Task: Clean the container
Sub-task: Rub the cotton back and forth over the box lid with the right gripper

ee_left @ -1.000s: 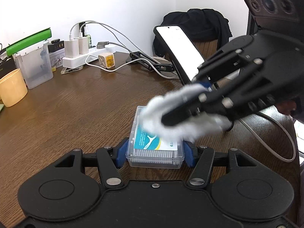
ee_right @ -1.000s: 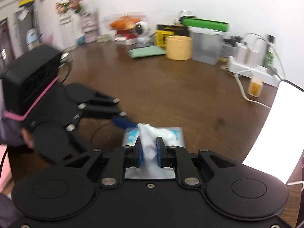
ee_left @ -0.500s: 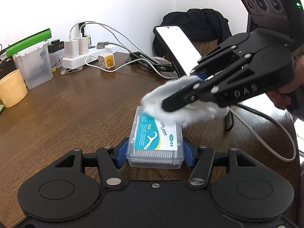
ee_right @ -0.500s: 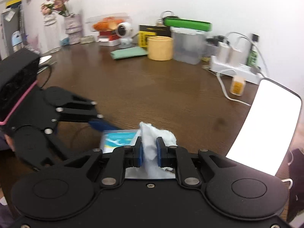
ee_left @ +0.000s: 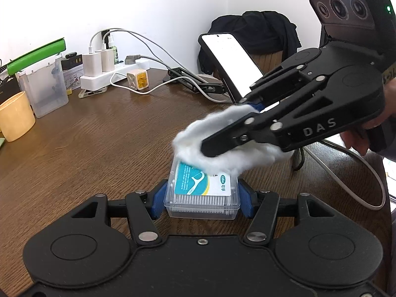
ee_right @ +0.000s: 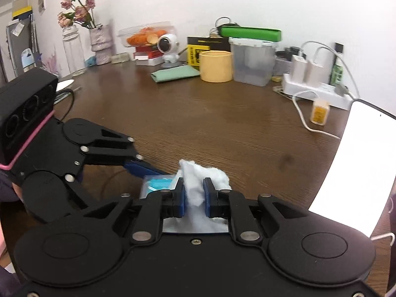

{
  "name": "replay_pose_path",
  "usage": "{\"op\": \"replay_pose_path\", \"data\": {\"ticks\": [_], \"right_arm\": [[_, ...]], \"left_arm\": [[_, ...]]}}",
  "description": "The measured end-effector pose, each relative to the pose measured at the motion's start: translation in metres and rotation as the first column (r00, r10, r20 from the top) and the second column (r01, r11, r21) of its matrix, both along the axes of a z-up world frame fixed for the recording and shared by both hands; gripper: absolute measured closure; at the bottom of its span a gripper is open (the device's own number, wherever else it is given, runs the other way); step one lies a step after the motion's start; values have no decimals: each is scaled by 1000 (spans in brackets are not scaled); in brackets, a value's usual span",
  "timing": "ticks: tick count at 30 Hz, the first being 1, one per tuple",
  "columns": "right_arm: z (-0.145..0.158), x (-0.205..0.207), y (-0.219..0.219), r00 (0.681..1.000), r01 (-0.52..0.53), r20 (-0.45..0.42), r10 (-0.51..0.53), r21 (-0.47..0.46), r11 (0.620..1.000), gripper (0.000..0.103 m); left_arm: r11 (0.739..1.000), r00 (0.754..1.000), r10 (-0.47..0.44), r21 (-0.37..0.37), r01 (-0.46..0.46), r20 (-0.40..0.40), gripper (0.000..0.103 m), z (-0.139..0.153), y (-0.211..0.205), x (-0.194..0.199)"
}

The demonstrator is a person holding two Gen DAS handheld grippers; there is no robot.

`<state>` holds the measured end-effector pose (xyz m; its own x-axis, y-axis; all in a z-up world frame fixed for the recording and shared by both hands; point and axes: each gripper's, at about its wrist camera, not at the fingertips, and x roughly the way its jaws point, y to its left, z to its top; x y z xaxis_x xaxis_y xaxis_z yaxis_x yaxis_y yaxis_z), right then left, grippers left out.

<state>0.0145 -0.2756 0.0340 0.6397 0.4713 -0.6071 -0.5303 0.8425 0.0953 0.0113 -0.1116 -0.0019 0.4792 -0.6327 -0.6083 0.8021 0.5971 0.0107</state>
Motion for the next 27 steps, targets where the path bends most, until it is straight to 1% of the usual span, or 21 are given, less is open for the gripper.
{"op": "replay_pose_path", "data": {"ticks": [3, 7, 10, 14, 16, 19, 21, 24, 27], "right_arm": [[0, -6, -3, 1000, -7, -2, 7, 3, 1000, 88], [3, -9, 6, 999, -43, -3, 43, 7, 999, 91], [2, -4, 7, 1000, -28, -2, 28, 8, 1000, 91], [3, -6, 1, 1000, -4, 9, 5, -27, 1000, 91], [4, -12, 1, 1000, -16, 8, 16, -32, 999, 91], [3, -18, 10, 998, -65, 7, 65, -9, 998, 91], [3, -15, 13, 998, -53, 20, 54, -17, 998, 91], [3, -6, 4, 999, 15, 42, -13, -45, 999, 91], [3, -8, -8, 999, 30, 31, -28, -45, 999, 91]], "left_arm": [[1000, 1000, -9, 1, 9, 1, 46, 0, -1, -1], [1000, 1000, -14, -1, 14, -2, 46, 0, 0, 1], [1000, 1000, -17, -3, 17, -5, 46, 0, 0, 1], [1000, 1000, -17, -4, 17, -8, 46, 0, 1, 3], [1000, 1000, -17, -4, 16, -8, 46, 0, 1, 3], [1000, 1000, -17, -5, 17, -8, 46, 0, 1, 3], [1000, 1000, -15, -7, 15, -10, 46, 0, 1, 3], [1000, 1000, -13, -7, 12, -12, 46, 0, 1, 3], [1000, 1000, -13, -6, 13, -10, 46, 0, 1, 2]]}}
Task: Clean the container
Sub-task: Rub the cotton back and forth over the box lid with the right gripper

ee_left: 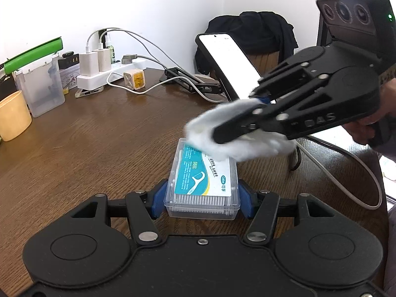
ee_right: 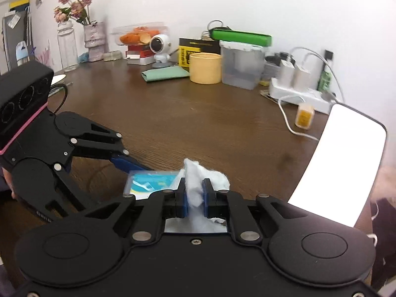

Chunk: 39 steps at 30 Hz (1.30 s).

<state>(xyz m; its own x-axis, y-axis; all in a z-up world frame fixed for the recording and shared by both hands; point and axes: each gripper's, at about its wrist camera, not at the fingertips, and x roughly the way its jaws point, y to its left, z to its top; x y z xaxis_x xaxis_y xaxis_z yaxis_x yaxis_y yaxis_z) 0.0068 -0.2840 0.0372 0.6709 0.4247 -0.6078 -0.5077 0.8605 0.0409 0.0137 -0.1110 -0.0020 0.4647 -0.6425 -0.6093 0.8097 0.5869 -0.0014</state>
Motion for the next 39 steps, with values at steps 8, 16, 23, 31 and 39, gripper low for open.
{"op": "replay_pose_path", "data": {"ticks": [8, 16, 23, 31, 39], "right_arm": [[-3, -4, 22, 997, -83, -1, 83, 49, 995, 91], [-3, -1, 1, 1000, -6, -8, 6, 27, 1000, 91], [-3, 2, 10, 1000, -26, 18, 26, 29, 999, 90], [-1, -11, 13, 995, -100, -21, 101, 50, 994, 91], [0, -1, 2, 1000, -11, 4, 11, 9, 1000, 91]], "left_arm": [[1000, 1000, 0, -1, 0, -1, 46, 0, 0, -1], [1000, 1000, -8, -3, 8, -5, 46, 0, 1, -2], [1000, 1000, -7, -3, 7, -5, 46, 0, 1, -3], [1000, 1000, -10, -3, 10, -5, 46, -1, -1, -7], [1000, 1000, -16, -4, 16, -8, 46, 0, -1, -10]]}}
